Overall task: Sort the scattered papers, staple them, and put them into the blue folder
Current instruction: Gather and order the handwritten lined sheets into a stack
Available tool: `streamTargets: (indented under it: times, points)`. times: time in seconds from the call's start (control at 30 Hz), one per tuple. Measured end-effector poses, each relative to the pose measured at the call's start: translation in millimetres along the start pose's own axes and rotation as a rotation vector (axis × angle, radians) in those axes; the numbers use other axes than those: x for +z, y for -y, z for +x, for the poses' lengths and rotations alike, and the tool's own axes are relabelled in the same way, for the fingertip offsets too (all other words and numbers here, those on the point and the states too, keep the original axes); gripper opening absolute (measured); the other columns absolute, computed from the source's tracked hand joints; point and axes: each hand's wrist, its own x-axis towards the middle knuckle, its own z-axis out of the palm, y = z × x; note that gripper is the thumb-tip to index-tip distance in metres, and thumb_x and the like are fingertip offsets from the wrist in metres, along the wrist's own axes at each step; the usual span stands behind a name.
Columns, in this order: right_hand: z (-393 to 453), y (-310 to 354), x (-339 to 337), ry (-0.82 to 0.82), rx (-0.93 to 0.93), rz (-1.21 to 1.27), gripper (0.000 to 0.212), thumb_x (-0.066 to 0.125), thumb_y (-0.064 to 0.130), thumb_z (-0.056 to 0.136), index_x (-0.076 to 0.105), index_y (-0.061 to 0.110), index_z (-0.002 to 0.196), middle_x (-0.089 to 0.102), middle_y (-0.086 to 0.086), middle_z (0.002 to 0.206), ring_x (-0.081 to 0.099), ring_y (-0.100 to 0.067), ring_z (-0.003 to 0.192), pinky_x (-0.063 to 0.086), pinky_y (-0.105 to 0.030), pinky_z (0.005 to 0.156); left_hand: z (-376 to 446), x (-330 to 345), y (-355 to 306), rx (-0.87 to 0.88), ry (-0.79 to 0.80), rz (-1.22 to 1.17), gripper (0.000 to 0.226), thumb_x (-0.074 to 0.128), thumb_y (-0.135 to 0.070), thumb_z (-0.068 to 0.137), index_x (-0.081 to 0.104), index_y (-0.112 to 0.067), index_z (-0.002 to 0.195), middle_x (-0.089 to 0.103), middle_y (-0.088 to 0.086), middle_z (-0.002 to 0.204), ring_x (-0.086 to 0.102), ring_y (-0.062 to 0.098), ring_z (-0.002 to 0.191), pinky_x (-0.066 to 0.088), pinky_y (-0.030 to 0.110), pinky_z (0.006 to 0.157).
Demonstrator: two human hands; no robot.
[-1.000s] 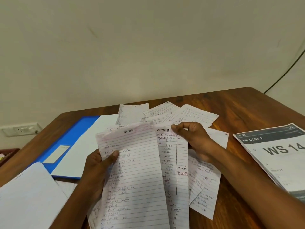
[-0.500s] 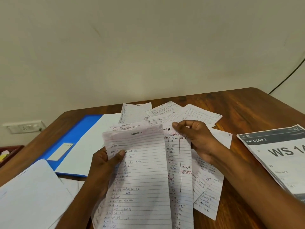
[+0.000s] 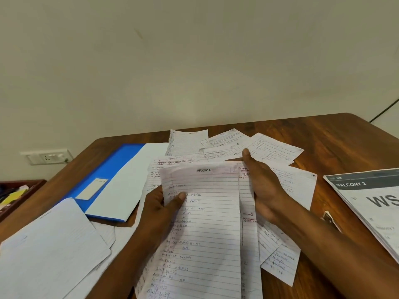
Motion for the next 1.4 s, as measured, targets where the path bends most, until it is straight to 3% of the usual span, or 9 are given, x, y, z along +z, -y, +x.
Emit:
streamTargets:
  times: [0.13, 0.37, 0.5, 0.67, 0.8, 1.03, 1.1, 1.23, 1.4]
  points:
    - [-3, -1, 8, -0.046, 0.025, -0.022, 0.059, 0.038, 0.067, 0.101, 0.079, 0.027, 0.11, 0.079, 0.004, 0.112, 0.073, -0.022, 0.11, 0.051, -0.05, 0.109, 2, 4, 3, 0.001, -0.013, -0.02, 0.023, 0.068, -0.017, 0.098, 0.07, -0.02, 0.12, 0.081, -0.005, 0.11, 0.079, 0.02, 0.1, 0.065, 0.031, 0.075]
    - [-5, -4, 10, -0.014, 0.025, 0.046, 0.047, 0.039, 0.07, 0.095, 0.072, 0.04, 0.108, 0.078, 0.016, 0.111, 0.073, -0.016, 0.11, 0.055, -0.045, 0.104, 7, 17, 3, 0.007, -0.025, -0.025, 0.025, 0.07, -0.012, 0.098, 0.072, -0.022, 0.121, 0.08, -0.002, 0.114, 0.078, 0.023, 0.105, 0.063, 0.048, 0.09]
    - [-3, -4, 7, -0.029, 0.054, 0.1, 0.056, 0.036, 0.073, 0.096, 0.074, 0.037, 0.116, 0.077, 0.006, 0.12, 0.073, -0.023, 0.113, 0.055, -0.05, 0.104, 9, 21, 7, 0.022, -0.013, 0.028, 0.03, 0.07, -0.013, 0.1, 0.072, -0.024, 0.127, 0.079, -0.002, 0.119, 0.076, 0.026, 0.11, 0.061, 0.056, 0.094]
    - [2, -7, 1, -0.025, 0.073, 0.163, 0.076, 0.027, 0.074, 0.099, 0.073, 0.019, 0.124, 0.077, -0.007, 0.119, 0.072, -0.031, 0.115, 0.049, -0.057, 0.109, 9, 20, 10, 0.016, -0.06, 0.096, 0.034, 0.073, -0.02, 0.098, 0.069, -0.029, 0.131, 0.078, -0.009, 0.121, 0.075, 0.021, 0.111, 0.063, 0.052, 0.094]
    - [3, -11, -1, -0.006, 0.074, 0.218, 0.062, 0.036, 0.061, 0.104, 0.071, 0.015, 0.127, 0.076, -0.008, 0.122, 0.07, -0.033, 0.118, 0.047, -0.056, 0.111, 9, 20, 9, 0.009, -0.09, 0.105, 0.035, 0.073, -0.023, 0.098, 0.067, -0.029, 0.132, 0.076, -0.01, 0.122, 0.075, 0.02, 0.111, 0.064, 0.048, 0.093]
    - [1, -15, 0, 0.023, -0.05, 0.149, 0.025, 0.065, -0.002, 0.095, 0.073, 0.007, 0.117, 0.078, -0.01, 0.117, 0.073, -0.029, 0.113, 0.057, -0.043, 0.102, 6, 25, 9, -0.006, -0.121, 0.117, 0.031, 0.073, -0.024, 0.099, 0.066, -0.041, 0.123, 0.075, -0.018, 0.116, 0.074, 0.013, 0.106, 0.064, 0.032, 0.083]
    - [0, -15, 1, 0.012, -0.064, 0.126, 0.025, 0.064, -0.006, 0.095, 0.074, 0.009, 0.114, 0.079, -0.008, 0.114, 0.074, -0.026, 0.111, 0.059, -0.035, 0.096, 6, 24, 9, -0.01, -0.123, 0.117, 0.03, 0.073, -0.026, 0.098, 0.065, -0.044, 0.12, 0.074, -0.021, 0.116, 0.074, 0.012, 0.106, 0.062, 0.029, 0.081]
    - [0, -14, 0, 0.021, -0.063, 0.115, 0.025, 0.062, -0.004, 0.098, 0.073, 0.009, 0.115, 0.079, -0.007, 0.114, 0.075, -0.024, 0.109, 0.061, -0.034, 0.093, 7, 24, 9, 0.002, -0.136, 0.109, 0.04, 0.078, -0.028, 0.095, 0.065, -0.037, 0.132, 0.074, -0.016, 0.124, 0.072, 0.015, 0.114, 0.062, 0.045, 0.095]
    - [-2, -11, 0, 0.021, -0.057, 0.121, 0.024, 0.061, -0.001, 0.099, 0.073, 0.012, 0.115, 0.079, -0.005, 0.114, 0.075, -0.024, 0.108, 0.06, -0.038, 0.095, 12, 18, 3, -0.025, -0.168, 0.066, 0.067, 0.087, -0.033, 0.08, 0.055, -0.031, 0.139, 0.069, -0.014, 0.129, 0.065, 0.008, 0.119, 0.055, 0.036, 0.102]
